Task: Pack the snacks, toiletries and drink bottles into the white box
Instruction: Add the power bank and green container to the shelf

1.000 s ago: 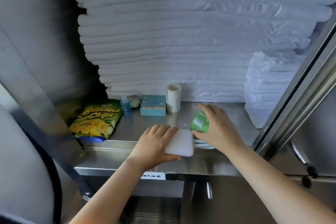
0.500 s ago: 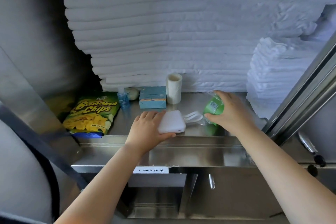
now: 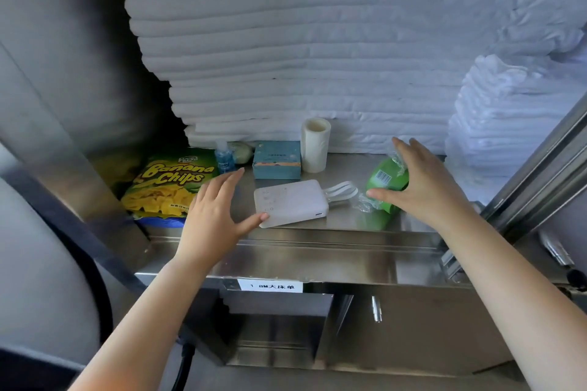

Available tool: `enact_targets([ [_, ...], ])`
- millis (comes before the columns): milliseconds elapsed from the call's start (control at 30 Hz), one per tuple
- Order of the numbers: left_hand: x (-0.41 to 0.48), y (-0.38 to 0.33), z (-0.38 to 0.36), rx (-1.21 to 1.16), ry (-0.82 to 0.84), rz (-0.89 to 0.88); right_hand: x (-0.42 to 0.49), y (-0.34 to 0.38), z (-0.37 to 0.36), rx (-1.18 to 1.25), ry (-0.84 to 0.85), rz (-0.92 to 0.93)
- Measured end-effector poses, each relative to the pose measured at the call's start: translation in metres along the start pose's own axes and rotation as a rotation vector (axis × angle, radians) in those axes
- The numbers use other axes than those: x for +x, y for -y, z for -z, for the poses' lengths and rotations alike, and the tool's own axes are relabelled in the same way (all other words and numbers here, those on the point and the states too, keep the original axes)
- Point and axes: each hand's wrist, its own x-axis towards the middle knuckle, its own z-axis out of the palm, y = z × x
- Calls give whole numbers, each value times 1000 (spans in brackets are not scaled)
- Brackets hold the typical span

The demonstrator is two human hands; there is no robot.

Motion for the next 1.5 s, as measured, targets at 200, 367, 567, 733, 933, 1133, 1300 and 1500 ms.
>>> enact_targets([
  [200, -9, 3, 5, 31, 17, -81, -3, 11, 3, -47, -44, 32],
  [367, -12, 2, -3, -3, 84, -142, -14, 36, -9, -7, -289, 356],
  [567, -15, -11, -23, 11, 160, -311, -28, 74, -72, -139, 169, 576],
  [733, -17, -12, -30, 56, 115, -351, -21, 78, -86, -38, 50, 553],
  [933, -16, -14, -18, -9, 44, -399, -20, 73, -75, 90, -69, 591],
  [1133, 0, -20, -6, -234, 60, 3, -6, 82, -70, 157, -64, 529],
  [1300, 8, -19, -12, -28, 26, -105, -3, 83, -80, 171, -97, 503],
  [1500, 11, -11, -16, 141, 111, -193, -7, 81, -87, -38, -73, 494],
])
